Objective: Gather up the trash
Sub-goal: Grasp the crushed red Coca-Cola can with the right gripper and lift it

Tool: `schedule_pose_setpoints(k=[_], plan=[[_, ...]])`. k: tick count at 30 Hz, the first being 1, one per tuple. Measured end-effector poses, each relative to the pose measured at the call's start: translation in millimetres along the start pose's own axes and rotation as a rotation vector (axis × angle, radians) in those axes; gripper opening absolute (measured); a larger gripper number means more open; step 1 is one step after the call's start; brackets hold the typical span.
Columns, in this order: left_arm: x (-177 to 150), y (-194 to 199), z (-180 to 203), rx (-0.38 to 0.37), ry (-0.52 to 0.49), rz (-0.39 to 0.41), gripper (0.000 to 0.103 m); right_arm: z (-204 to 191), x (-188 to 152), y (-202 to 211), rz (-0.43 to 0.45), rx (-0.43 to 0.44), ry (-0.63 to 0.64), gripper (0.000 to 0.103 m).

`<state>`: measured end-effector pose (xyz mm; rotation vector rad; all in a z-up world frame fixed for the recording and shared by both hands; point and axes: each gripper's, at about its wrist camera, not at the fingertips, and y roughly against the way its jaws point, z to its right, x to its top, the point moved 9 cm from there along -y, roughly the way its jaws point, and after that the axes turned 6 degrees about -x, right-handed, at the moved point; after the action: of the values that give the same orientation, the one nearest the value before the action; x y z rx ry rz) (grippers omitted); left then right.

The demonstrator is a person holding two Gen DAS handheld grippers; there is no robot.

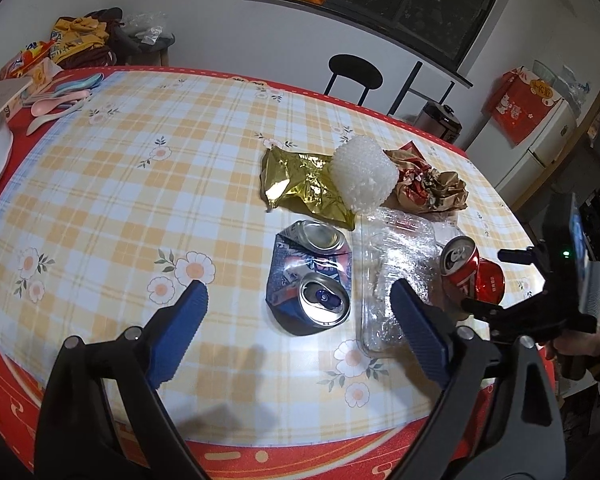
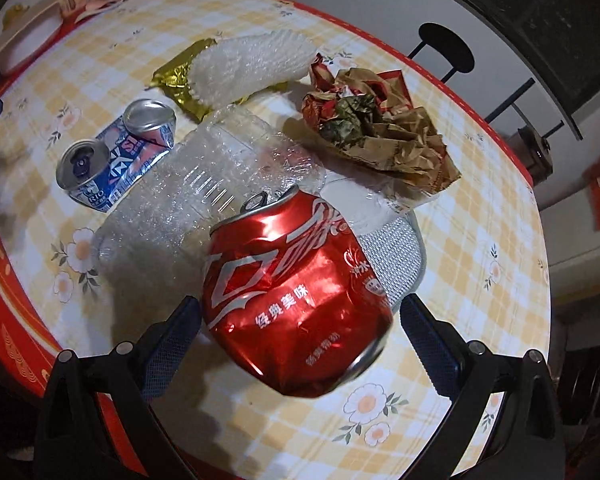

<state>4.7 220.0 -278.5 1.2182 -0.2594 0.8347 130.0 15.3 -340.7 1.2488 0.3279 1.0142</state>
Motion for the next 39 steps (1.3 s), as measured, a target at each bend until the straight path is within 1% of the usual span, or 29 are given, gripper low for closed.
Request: schedule_pose_setpoints(k=[2,4,5,7,11,13,14,15,17,19,20,25,27,30,34,39], plan=[[-1,-1,1,-0.001,-0.001,-0.003,0.091,-2,1,-4,-0.006,0.003,0.014,0.093],[-2,-2,3,-0.002,-0.004,-0.006,0.090,-1,2,-7,-0.012,0.006,0.015,0.086],[-2,-2,3,-0.004,-0.006,-0.007,0.090,-1,2,-7,-0.012,0.011,0.012,0.084],[-3,-3,6,-0.004,-0.009,-0.010,0.090,1,3,-5,-0.010,0.035,-0.004,0.071],[-4,-6,10,-0.005,-0.015,-0.018,0.090,6,2,0,-0.009,0.076,-0.039,0.058],[-4,-7,12,-0.007,-0.021,-0.020,0.090,9,1,4,-0.004,0.096,-0.063,0.049],[-3,-8,15,-0.009,-0.025,-0.021,0.090,11,0,6,-0.001,0.106,-0.076,0.045],[-3,-9,17,-0.010,-0.029,-0.022,0.090,13,-1,8,0.002,0.119,-0.089,0.037],[-2,-11,22,-0.013,-0.038,-0.025,0.090,18,-3,14,0.018,0.139,-0.121,0.031],[-2,-13,27,-0.017,-0.048,-0.030,0.090,20,-3,19,0.039,0.151,-0.142,0.023],[-2,-15,31,-0.019,-0.055,-0.035,0.090,23,-3,24,0.055,0.163,-0.163,0.022],[-5,-23,47,-0.024,-0.086,-0.053,0.090,41,-6,41,0.118,0.197,-0.246,0.009],[-7,-26,55,-0.027,-0.100,-0.062,0.090,49,-7,46,0.137,0.207,-0.277,0.007],[-9,-32,70,-0.031,-0.125,-0.074,0.090,60,-12,51,0.157,0.239,-0.330,0.007],[-15,-44,91,-0.033,-0.161,-0.098,0.090,72,-25,53,0.163,0.267,-0.381,0.007],[-24,-62,113,-0.028,-0.191,-0.133,0.090,91,-47,52,0.163,0.278,-0.444,0.007]])
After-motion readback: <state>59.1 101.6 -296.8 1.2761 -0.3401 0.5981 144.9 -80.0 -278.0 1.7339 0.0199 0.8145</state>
